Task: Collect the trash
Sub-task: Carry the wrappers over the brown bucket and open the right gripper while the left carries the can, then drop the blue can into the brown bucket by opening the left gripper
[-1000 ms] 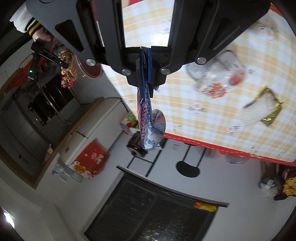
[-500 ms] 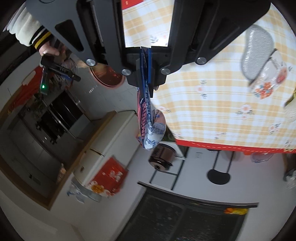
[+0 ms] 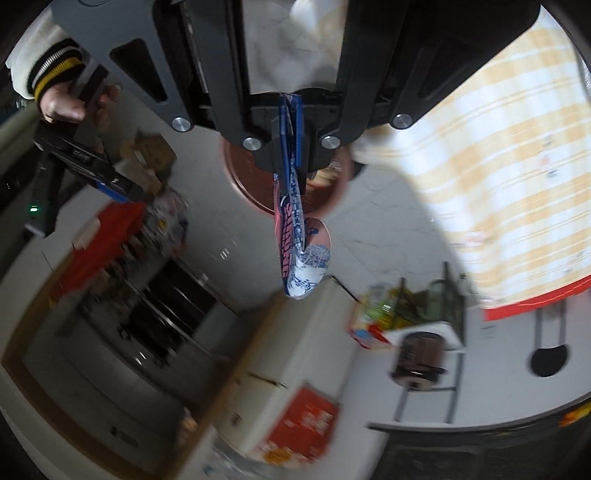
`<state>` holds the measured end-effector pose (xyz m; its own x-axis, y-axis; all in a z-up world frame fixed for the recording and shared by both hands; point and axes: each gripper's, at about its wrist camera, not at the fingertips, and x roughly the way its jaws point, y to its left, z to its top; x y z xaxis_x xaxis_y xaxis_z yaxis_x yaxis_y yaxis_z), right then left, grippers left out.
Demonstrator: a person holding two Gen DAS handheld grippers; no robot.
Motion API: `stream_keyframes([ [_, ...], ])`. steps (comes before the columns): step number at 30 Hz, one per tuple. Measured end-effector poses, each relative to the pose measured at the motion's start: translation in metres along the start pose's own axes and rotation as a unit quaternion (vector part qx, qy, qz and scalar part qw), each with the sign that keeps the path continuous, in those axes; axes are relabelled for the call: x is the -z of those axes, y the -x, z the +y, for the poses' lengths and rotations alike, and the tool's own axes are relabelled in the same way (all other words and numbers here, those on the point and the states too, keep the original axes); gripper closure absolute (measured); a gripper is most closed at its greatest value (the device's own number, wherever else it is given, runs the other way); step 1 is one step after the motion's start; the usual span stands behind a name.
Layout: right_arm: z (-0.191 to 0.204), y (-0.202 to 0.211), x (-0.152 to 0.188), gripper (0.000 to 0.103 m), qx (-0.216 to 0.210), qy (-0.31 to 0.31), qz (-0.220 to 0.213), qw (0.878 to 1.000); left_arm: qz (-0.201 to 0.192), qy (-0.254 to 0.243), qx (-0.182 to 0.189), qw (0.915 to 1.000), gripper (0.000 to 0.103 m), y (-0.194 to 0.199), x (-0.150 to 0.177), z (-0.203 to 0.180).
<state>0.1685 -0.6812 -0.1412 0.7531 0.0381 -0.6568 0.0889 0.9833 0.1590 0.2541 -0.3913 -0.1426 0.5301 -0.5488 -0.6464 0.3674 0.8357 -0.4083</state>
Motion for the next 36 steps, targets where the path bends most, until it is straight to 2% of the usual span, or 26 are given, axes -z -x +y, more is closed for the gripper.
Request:
stream_keyframes([
  [4, -0.023, 0.018, 0.007, 0.005, 0.018, -0.025, -0.004, 1.0, 0.025, -0.034, 0.028, 0.9987, 0.094, -0.044, -0.008, -0.035],
  [5, -0.025, 0.019, 0.008, 0.005, 0.02, -0.028, -0.005, 0.999, 0.029, -0.044, 0.033, 0.9981, 0.078, -0.054, -0.01, -0.044],
  [6, -0.03, 0.023, 0.01, 0.005, 0.023, -0.033, -0.006, 0.999, 0.029, -0.05, 0.034, 0.9977, 0.05, -0.06, -0.012, -0.051],
  [7, -0.033, 0.027, 0.012, 0.005, 0.026, -0.036, -0.008, 0.999, 0.022, -0.053, 0.036, 0.9977, 0.041, -0.063, -0.015, -0.056],
  [13, -0.035, 0.032, 0.017, 0.005, 0.029, -0.047, -0.008, 0.998, -0.001, -0.058, 0.03, 0.9979, 0.02, -0.052, -0.018, -0.053],
  [15, -0.031, 0.03, 0.016, 0.005, 0.025, -0.046, -0.007, 0.999, -0.004, -0.058, 0.015, 0.9982, 0.013, -0.044, -0.019, -0.046],
  [17, -0.025, 0.028, 0.014, 0.005, 0.018, -0.043, -0.006, 0.999, -0.011, -0.051, -0.013, 0.9985, 0.008, -0.03, -0.018, -0.032],
  [23, 0.015, 0.02, 0.004, 0.005, -0.009, -0.017, -0.007, 1.0, -0.033, -0.011, -0.106, 0.9937, 0.006, 0.022, -0.011, 0.022],
  [26, 0.037, 0.017, 0.001, 0.005, -0.025, -0.004, -0.01, 1.0, -0.047, 0.0, -0.154, 0.987, 0.006, 0.055, -0.004, 0.051],
  [29, 0.061, 0.013, -0.003, 0.005, -0.037, 0.018, -0.01, 0.999, -0.053, 0.02, -0.183, 0.9815, 0.006, 0.086, 0.005, 0.079],
  [31, 0.079, 0.011, -0.005, 0.005, -0.048, 0.032, -0.009, 0.998, -0.061, 0.035, -0.213, 0.9745, 0.006, 0.111, 0.014, 0.097],
  [36, 0.112, 0.01, -0.004, 0.005, -0.07, 0.051, -0.008, 0.996, -0.088, 0.068, -0.253, 0.961, 0.006, 0.172, 0.037, 0.135],
])
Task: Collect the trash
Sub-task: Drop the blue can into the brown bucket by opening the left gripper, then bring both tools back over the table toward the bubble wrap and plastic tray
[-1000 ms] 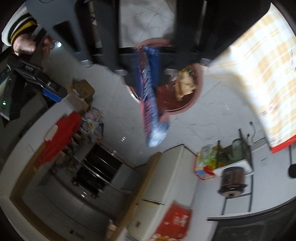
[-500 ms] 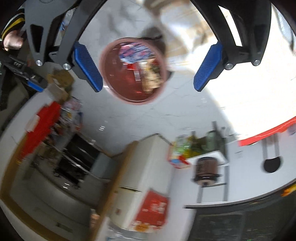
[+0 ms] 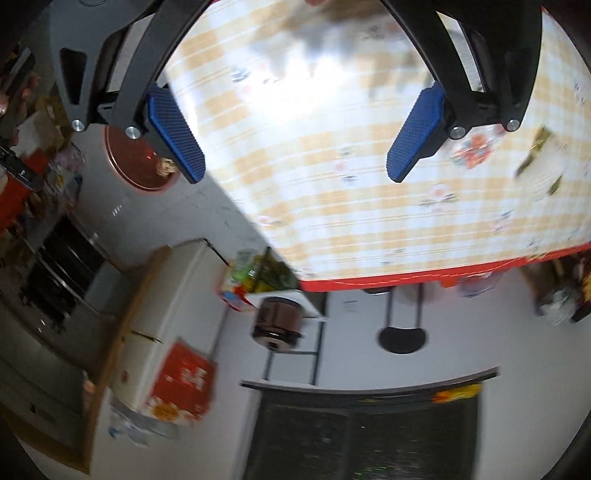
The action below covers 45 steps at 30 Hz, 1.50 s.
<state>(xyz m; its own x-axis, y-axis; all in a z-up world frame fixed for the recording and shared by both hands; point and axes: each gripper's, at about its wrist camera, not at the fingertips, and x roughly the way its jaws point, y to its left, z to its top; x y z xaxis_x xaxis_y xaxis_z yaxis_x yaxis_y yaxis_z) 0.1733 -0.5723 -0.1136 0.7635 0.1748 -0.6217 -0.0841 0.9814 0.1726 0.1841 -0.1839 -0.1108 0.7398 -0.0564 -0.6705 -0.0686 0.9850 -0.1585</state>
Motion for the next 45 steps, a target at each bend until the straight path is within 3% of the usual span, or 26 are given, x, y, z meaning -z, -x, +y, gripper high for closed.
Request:
stream_keyframes([
  [4, 0.027, -0.009, -0.001, 0.005, -0.013, 0.017, 0.008, 1.0, -0.022, 0.042, -0.049, 0.9977, 0.006, 0.037, 0.02, 0.056],
  [10, 0.066, -0.025, 0.005, 0.005, -0.024, 0.039, 0.023, 0.999, -0.049, 0.103, -0.141, 0.9834, 0.006, 0.099, 0.073, 0.148],
  [15, 0.129, -0.038, 0.013, 0.005, -0.044, 0.049, 0.039, 0.997, -0.05, 0.129, -0.184, 0.9731, 0.006, 0.135, 0.106, 0.219],
  [20, 0.21, -0.046, 0.024, 0.005, -0.087, 0.067, 0.058, 0.992, -0.084, 0.137, -0.207, 0.9651, 0.006, 0.168, 0.124, 0.279],
  [25, 0.286, -0.052, 0.041, 0.005, -0.119, 0.08, 0.072, 0.987, -0.087, 0.143, -0.189, 0.9676, 0.006, 0.177, 0.129, 0.324],
  [34, 0.4, -0.078, 0.08, 0.005, -0.146, 0.066, 0.125, 0.979, -0.051, 0.116, -0.102, 0.9866, 0.006, 0.155, 0.121, 0.387],
  [41, 0.438, -0.091, 0.104, 0.005, -0.111, 0.063, 0.146, 0.981, -0.029, 0.074, -0.065, 0.9947, 0.006, 0.126, 0.098, 0.409],
  [45, 0.439, -0.102, 0.115, 0.005, -0.099, 0.064, 0.166, 0.979, -0.024, 0.054, -0.044, 0.9973, 0.006, 0.107, 0.086, 0.408],
])
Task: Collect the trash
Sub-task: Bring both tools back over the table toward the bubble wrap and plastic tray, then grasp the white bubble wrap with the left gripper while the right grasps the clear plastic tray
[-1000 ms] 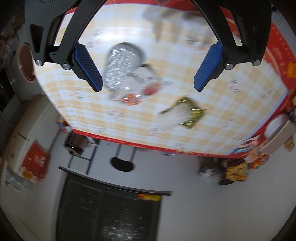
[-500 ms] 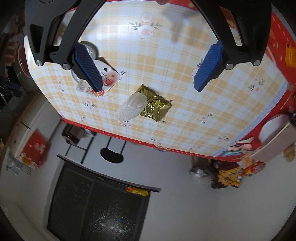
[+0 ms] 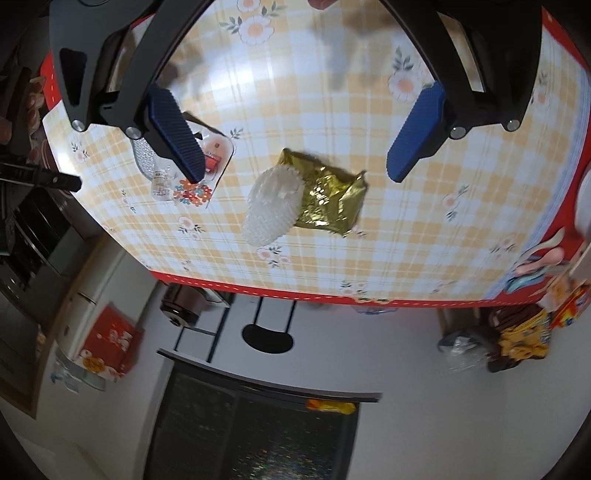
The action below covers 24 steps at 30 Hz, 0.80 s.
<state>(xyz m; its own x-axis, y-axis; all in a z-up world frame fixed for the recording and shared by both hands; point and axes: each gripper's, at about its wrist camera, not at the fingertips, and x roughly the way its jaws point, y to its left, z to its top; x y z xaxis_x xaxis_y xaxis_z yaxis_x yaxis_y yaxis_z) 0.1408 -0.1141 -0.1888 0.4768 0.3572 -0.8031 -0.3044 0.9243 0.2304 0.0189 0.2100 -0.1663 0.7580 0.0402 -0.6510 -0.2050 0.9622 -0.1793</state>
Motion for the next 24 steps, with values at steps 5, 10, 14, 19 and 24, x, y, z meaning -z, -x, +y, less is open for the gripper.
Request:
stream_keyframes([
  [5, 0.003, -0.015, -0.002, 0.005, 0.008, 0.0, 0.004, 1.0, 0.022, -0.011, 0.02, 0.9995, 0.007, -0.034, -0.012, -0.006],
  [10, 0.005, -0.028, -0.007, 0.005, 0.007, -0.02, -0.004, 1.0, 0.045, -0.044, 0.034, 0.9974, 0.011, -0.073, -0.023, -0.02],
  [14, 0.006, -0.04, -0.004, 0.005, 0.005, -0.021, 0.009, 1.0, 0.065, -0.061, 0.033, 0.9954, 0.017, -0.102, -0.026, -0.029],
  [19, 0.006, -0.055, -0.001, 0.009, -0.01, -0.024, 0.017, 1.0, 0.085, -0.077, 0.023, 0.9931, 0.018, -0.129, -0.025, -0.033],
  [24, 0.009, -0.071, -0.002, 0.016, -0.027, -0.023, 0.02, 0.999, 0.103, -0.082, 0.009, 0.9913, 0.018, -0.148, -0.021, -0.033],
])
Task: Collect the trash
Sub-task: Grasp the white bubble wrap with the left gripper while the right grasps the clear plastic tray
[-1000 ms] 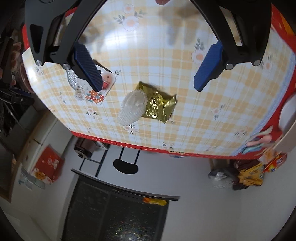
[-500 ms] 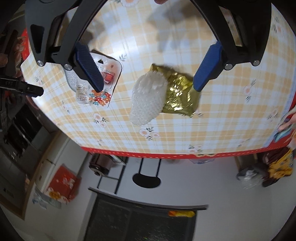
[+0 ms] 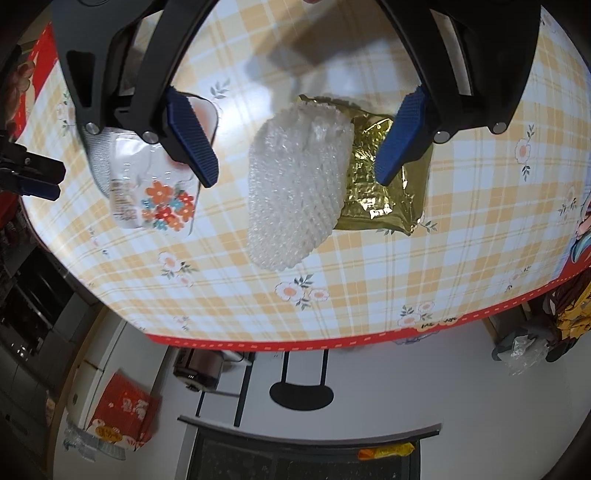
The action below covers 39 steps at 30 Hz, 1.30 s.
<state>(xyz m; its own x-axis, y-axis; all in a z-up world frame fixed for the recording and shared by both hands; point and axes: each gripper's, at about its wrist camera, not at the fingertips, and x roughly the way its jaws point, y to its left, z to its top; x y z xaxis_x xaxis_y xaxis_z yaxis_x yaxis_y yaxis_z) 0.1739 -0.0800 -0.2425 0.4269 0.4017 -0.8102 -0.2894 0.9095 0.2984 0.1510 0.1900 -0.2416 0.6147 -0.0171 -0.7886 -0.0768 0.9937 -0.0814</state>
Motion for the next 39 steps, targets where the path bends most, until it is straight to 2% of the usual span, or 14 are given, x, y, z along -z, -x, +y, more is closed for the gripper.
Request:
stream_keyframes([
  [5, 0.004, -0.019, -0.002, 0.021, -0.013, -0.003, 0.005, 1.0, 0.007, -0.004, -0.006, 0.9999, 0.02, -0.012, -0.001, 0.002],
  [7, 0.006, -0.028, -0.002, 0.025, -0.014, -0.001, 0.008, 1.0, 0.01, -0.004, -0.009, 0.9999, 0.026, -0.017, 0.0, 0.004],
  [8, 0.007, -0.03, -0.002, 0.026, -0.013, -0.002, 0.008, 1.0, 0.013, -0.004, -0.011, 0.9998, 0.033, -0.019, 0.001, 0.004],
  [10, 0.006, -0.037, -0.002, 0.027, -0.012, -0.009, 0.01, 1.0, 0.017, 0.003, -0.008, 0.9998, 0.037, -0.022, 0.002, 0.007],
  [15, 0.003, -0.056, -0.002, 0.033, -0.008, -0.023, 0.012, 1.0, 0.006, 0.009, -0.001, 0.9999, 0.062, -0.02, 0.004, 0.01],
  [17, 0.001, -0.061, -0.004, 0.034, -0.005, -0.034, 0.008, 0.999, -0.002, 0.008, -0.001, 1.0, 0.065, -0.017, 0.004, 0.009],
  [20, 0.004, -0.064, -0.006, 0.036, 0.006, -0.034, -0.005, 0.999, -0.017, 0.01, 0.007, 0.9998, 0.067, -0.011, 0.003, 0.009],
  [27, 0.016, -0.071, -0.007, 0.055, 0.061, -0.006, -0.021, 0.998, -0.041, 0.028, 0.021, 0.9986, 0.069, 0.004, 0.002, 0.013],
  [35, 0.029, -0.078, -0.007, 0.056, 0.101, 0.041, -0.007, 0.994, -0.056, 0.045, 0.029, 0.9971, 0.069, 0.025, 0.003, 0.012],
  [37, 0.03, -0.077, -0.007, 0.073, 0.095, 0.049, -0.008, 0.994, -0.057, 0.053, 0.031, 0.9965, 0.069, 0.032, 0.006, 0.013],
  [39, 0.031, -0.074, -0.008, 0.075, 0.09, 0.047, -0.007, 0.995, -0.059, 0.061, 0.033, 0.9958, 0.069, 0.04, 0.009, 0.015],
])
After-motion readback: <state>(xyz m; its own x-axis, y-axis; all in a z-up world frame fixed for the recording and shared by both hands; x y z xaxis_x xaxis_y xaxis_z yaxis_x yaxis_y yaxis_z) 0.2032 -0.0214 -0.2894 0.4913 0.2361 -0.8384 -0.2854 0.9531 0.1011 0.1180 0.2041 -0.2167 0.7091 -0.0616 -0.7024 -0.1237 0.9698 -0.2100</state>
